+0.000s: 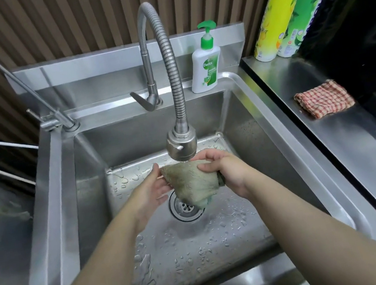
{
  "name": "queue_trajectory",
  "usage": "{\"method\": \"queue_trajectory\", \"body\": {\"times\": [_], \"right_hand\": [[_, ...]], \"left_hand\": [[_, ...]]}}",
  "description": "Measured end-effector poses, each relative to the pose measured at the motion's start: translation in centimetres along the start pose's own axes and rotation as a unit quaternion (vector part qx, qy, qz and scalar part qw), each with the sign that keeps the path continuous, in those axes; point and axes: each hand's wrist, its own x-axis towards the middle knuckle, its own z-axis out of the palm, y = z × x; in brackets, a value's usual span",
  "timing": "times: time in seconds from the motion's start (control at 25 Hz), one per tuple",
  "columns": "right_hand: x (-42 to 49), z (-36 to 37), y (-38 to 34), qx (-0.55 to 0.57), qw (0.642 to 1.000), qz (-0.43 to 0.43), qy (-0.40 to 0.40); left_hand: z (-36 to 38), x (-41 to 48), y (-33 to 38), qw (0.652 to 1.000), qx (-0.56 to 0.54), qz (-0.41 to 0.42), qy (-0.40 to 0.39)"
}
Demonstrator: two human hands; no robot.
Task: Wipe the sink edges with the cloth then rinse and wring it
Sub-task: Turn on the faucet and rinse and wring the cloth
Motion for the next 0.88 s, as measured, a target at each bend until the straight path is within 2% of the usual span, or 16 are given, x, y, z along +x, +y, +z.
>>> {"method": "queue_trajectory", "body": {"times": [0.08, 0.24, 0.44, 0.52, 0.64, 0.68, 0.8, 0.88], "right_hand": [[0.3, -0.3, -0.7, 0.000, 1.000, -0.008, -0.006], [0.6, -1.3, -2.1, -0.001, 0.999, -0.030, 0.034], [0.3, -3.5, -2.0, 0.012, 0.997, -0.044, 0.067], [0.5, -3.4, -1.4, -0.011, 0.995, -0.038, 0.090], [0.7, -1.7, -0.3, -0.102, 0.980, -0.039, 0.168], [0.5, -0.8, 0.1, -0.114, 0.981, -0.030, 0.152], [-0.4, 2.0, 1.0, -0.051, 0.998, 0.016, -0.026], [-0.5, 2.7, 1.3, 0.036, 0.997, 0.041, -0.055]], "left_hand": [[0.2, -1.0, -0.5, 1.000, 0.014, 0.023, -0.006], [1.1, -1.6, -0.2, 0.994, 0.005, 0.091, 0.056], [3.4, -1.8, 1.1, 0.991, 0.015, 0.115, 0.067], [3.8, -2.2, 1.2, 0.989, 0.006, 0.127, 0.081], [3.1, -2.9, 1.0, 0.982, 0.016, 0.147, 0.115], [2.8, -3.1, 0.8, 0.980, 0.027, 0.154, 0.122], [2.8, -3.2, 0.1, 0.972, 0.067, 0.174, 0.140], [3.5, -3.2, -0.2, 0.974, 0.074, 0.175, 0.121]]}}
